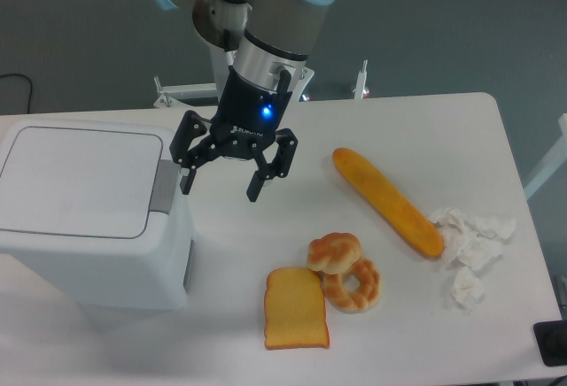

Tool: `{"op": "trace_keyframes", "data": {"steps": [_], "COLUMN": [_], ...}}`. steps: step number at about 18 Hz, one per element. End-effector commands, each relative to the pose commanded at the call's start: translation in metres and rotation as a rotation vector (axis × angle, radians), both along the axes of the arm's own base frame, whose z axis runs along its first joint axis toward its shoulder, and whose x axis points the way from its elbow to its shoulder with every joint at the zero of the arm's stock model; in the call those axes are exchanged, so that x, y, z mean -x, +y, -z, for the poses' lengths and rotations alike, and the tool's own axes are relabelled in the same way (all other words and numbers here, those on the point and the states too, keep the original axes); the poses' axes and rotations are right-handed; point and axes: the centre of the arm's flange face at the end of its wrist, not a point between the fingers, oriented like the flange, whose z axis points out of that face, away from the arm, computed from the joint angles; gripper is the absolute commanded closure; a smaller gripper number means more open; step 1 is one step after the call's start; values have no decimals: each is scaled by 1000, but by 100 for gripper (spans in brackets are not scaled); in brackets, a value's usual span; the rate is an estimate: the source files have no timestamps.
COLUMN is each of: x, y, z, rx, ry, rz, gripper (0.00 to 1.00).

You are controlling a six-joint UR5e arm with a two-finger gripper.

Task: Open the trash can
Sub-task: 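Lower the gripper finger onto the trash can lid's side edge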

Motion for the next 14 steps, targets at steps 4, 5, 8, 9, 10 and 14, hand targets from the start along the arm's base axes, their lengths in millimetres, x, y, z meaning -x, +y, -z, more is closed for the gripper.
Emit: {"op": "trace_keyframes", "data": {"steps": [4,5,8,9,10,14], "x": [-5,-6,-6,-6,-9,-11], "y": [1,1,1,1,4,4], "z": [10,10,10,10,11,13], "rx": [12,12,12,12,13,16], "ry": [-15,-16,-15,-15,-16,-20], "rz": [8,8,9,11,17,20], "gripper": [0,0,0,0,0,0]}}
